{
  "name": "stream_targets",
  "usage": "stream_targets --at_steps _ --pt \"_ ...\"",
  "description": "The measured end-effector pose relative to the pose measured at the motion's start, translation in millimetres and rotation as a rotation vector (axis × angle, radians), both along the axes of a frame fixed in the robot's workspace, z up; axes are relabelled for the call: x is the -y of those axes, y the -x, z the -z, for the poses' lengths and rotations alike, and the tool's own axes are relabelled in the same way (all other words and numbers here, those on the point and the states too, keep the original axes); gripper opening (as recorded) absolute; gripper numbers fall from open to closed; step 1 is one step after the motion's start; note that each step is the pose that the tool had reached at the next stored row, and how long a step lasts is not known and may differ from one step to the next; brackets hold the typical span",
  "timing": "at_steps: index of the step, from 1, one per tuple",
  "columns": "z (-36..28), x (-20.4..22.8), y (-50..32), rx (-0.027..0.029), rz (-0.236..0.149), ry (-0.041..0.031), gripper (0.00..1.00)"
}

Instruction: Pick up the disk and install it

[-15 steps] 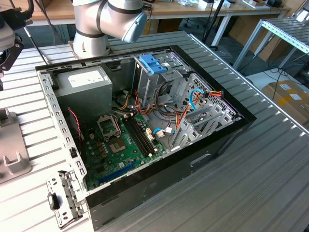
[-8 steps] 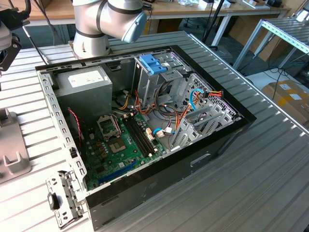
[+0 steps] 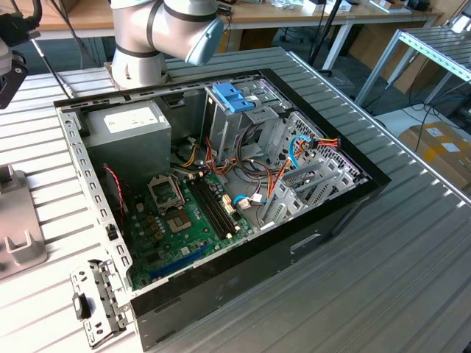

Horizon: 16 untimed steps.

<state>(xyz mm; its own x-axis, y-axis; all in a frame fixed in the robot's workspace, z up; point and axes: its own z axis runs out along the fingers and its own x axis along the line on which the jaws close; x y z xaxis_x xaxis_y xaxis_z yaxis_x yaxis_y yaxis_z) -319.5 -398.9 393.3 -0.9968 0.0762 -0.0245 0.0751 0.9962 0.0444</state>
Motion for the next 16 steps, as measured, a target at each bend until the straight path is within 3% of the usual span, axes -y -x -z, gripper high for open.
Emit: stream_targets --at_steps 16 --pt "0.0 0.0 7.9 0.0 0.0 0.0 0.11"
